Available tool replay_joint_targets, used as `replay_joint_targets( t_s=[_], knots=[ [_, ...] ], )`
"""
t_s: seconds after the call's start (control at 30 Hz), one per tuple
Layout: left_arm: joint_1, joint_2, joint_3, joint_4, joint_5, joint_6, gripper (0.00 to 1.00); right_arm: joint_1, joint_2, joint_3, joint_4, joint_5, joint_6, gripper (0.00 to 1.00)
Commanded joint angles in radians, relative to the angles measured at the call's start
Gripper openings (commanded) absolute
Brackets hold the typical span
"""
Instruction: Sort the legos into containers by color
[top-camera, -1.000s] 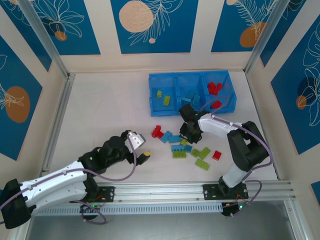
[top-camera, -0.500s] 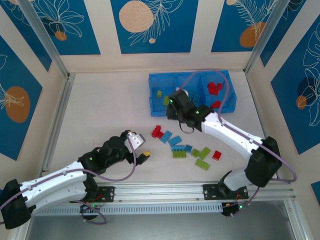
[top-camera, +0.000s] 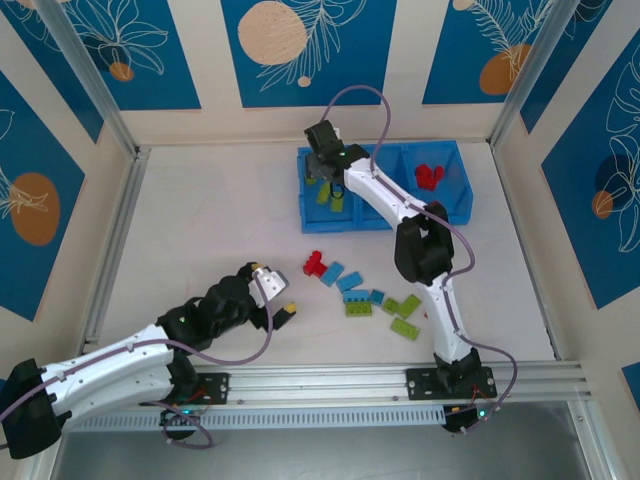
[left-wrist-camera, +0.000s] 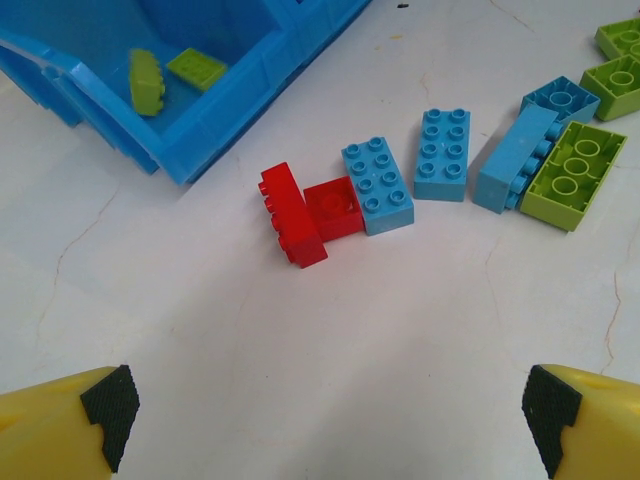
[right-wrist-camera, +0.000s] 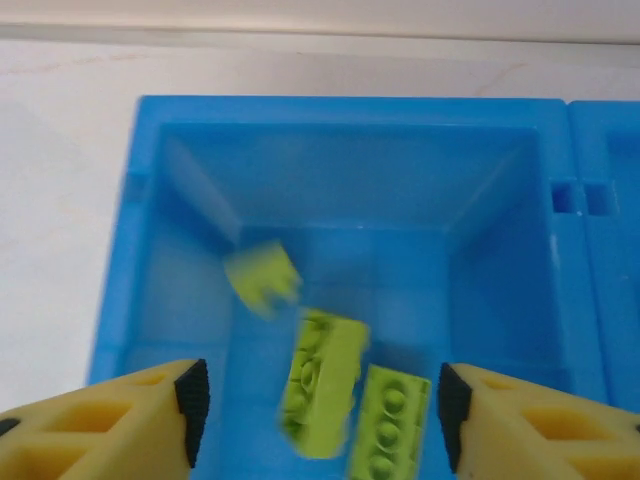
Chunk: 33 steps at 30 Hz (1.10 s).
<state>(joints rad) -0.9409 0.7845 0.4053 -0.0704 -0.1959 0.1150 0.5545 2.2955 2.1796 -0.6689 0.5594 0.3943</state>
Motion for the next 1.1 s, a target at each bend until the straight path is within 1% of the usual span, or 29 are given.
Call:
replay_joint_targets(
  t_s=[0.0,0.07,0.1,0.17,0.23,0.3,0.43,0.53,0.6,0.63,0.7,0.8,0.83,0.87,0.97,1.03,1.07],
  knots=[
    [0.000,-0.008,-0.005,0.017,-0.011,0.014,1.00,0.026,-0.096,0.059,-0.119,-0.004,-0.017,0.67],
    [-0.001,-0.008,-0.002,0.014,-0.010,0.012,1.00,0.041,-0.202,-0.045,-0.116,-0.015,0.001,0.67],
    [0.000,-0.008,0.000,0.012,-0.010,0.012,1.00,0.053,-0.277,-0.134,-0.100,-0.033,0.012,0.68],
    [-0.001,-0.009,0.001,0.010,-0.013,0.010,1.00,0.082,-0.432,-0.331,-0.044,-0.050,0.035,0.68],
    [-0.001,-0.009,-0.003,0.020,-0.023,-0.002,1.00,0.125,-0.627,-0.562,0.032,-0.040,0.058,0.70],
    [0.000,-0.007,-0.008,0.038,-0.034,-0.024,1.00,0.159,-0.794,-0.745,0.074,-0.033,0.091,0.72],
    [0.001,0.011,-0.009,0.087,-0.085,-0.110,1.00,0.204,-1.098,-1.066,0.066,-0.016,0.238,0.74],
    [0.007,0.036,-0.021,0.133,-0.135,-0.171,1.00,0.213,-1.302,-1.234,0.022,-0.017,0.345,0.75],
    [0.011,0.052,-0.015,0.142,-0.127,-0.224,1.00,0.207,-1.409,-1.316,0.000,-0.021,0.379,0.76],
    [0.012,0.066,-0.005,0.142,-0.129,-0.271,1.00,0.200,-1.455,-1.341,-0.016,-0.027,0.390,0.78],
    [0.012,0.111,0.053,0.081,-0.109,-0.381,0.98,0.176,-1.513,-1.365,-0.056,-0.048,0.402,0.79],
    [-0.003,0.221,0.205,-0.061,0.032,-0.516,0.95,0.125,-1.553,-1.373,-0.101,-0.085,0.402,0.80],
    [-0.017,0.269,0.252,-0.101,0.070,-0.564,0.94,0.107,-1.557,-1.378,-0.103,-0.087,0.405,0.81],
    [-0.032,0.316,0.296,-0.141,0.083,-0.619,0.93,0.088,-1.558,-1.383,-0.103,-0.085,0.417,0.81],
    [-0.097,0.475,0.449,-0.278,0.059,-0.798,0.85,0.018,-1.556,-1.400,-0.080,-0.117,0.447,0.81],
    [-0.167,0.575,0.531,-0.348,-0.035,-0.952,0.86,-0.033,-1.557,-1.412,-0.054,-0.176,0.455,0.81],
    [-0.196,0.617,0.560,-0.365,-0.058,-1.002,0.86,-0.055,-1.557,-1.416,-0.047,-0.198,0.453,0.81]
  ],
)
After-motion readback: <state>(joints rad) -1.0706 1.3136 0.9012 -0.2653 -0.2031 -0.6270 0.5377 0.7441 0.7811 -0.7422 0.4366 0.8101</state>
